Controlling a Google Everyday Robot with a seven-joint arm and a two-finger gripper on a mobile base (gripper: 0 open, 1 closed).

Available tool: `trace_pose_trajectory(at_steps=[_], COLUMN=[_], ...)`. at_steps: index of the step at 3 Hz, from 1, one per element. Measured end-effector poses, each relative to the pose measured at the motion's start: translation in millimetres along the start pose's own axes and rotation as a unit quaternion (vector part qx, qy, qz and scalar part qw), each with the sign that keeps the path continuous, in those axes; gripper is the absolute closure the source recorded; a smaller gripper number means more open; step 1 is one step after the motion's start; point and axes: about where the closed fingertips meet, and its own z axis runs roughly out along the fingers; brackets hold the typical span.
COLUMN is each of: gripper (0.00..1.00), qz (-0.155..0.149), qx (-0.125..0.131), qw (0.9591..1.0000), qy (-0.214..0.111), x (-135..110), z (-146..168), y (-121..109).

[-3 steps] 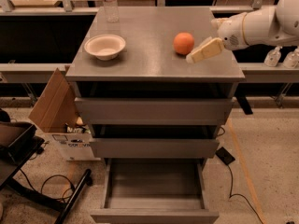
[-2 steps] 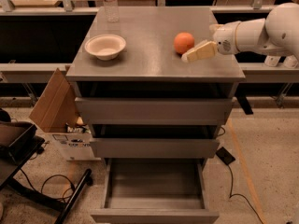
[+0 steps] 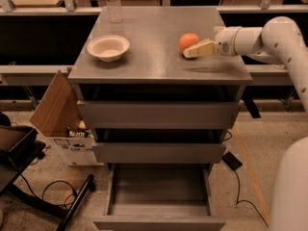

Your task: Place orange into bottom drawer

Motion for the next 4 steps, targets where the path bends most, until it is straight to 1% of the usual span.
trace_pose_trajectory(at_steps=[1, 2, 3, 4], gripper=[0.0, 0.0, 0.0, 0.18], qz=[0.012, 0.011, 0.017, 0.029], qx=[-0.015, -0.015, -0.016, -0.021], qw=[0.9992, 0.9992, 0.9996, 0.9994], qy=[-0.034, -0.036, -0.016, -0.005], x=[-17, -20, -10, 2], z=[33, 33, 35, 39], y=[-11, -11, -3, 10])
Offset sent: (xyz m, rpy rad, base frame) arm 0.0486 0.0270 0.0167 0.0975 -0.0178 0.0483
